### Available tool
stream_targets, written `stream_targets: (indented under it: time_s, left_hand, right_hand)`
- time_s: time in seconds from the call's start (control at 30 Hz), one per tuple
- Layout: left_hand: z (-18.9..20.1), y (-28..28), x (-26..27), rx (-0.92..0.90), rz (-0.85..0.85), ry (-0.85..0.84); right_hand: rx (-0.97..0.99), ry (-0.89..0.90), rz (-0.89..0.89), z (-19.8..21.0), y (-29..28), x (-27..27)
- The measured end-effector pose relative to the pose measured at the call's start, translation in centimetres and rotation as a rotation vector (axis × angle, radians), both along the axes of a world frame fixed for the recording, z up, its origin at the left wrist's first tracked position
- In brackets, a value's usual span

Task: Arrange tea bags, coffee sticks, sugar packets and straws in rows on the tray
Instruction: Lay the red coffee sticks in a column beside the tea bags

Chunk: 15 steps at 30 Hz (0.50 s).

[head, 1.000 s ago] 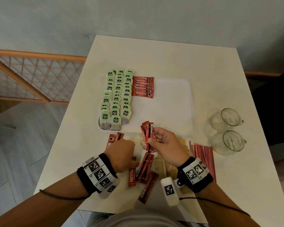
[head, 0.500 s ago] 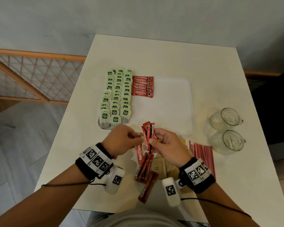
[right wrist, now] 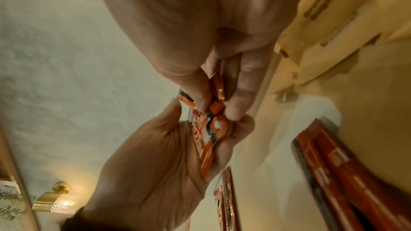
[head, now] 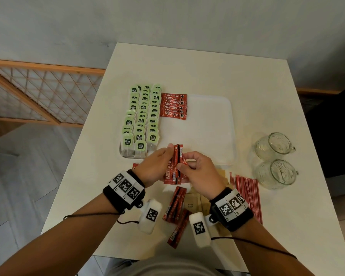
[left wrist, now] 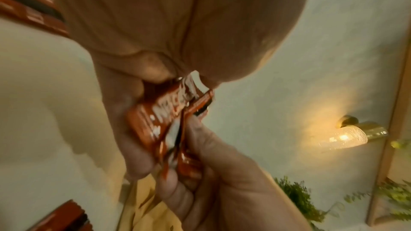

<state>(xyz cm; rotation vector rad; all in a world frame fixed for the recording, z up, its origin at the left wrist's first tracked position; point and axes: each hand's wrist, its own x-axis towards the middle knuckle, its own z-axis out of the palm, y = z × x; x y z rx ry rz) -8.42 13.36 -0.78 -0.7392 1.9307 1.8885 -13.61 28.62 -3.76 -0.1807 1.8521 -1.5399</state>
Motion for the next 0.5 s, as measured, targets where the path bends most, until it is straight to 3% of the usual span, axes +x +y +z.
stream_targets:
  time_s: [0.27, 0.5]
  left_hand:
    - [0.3, 0.3, -0.6, -0.102, -0.081, 0.109]
    - [1.4, -1.0, -0.8, -0.305, -0.055, 0.19]
  right_hand:
    - [-0.014, 0.049, 0.023, 0.8, -0.7, -0.2]
    - [0.03, 0.125, 0.073, 1.0, -0.5, -0.8]
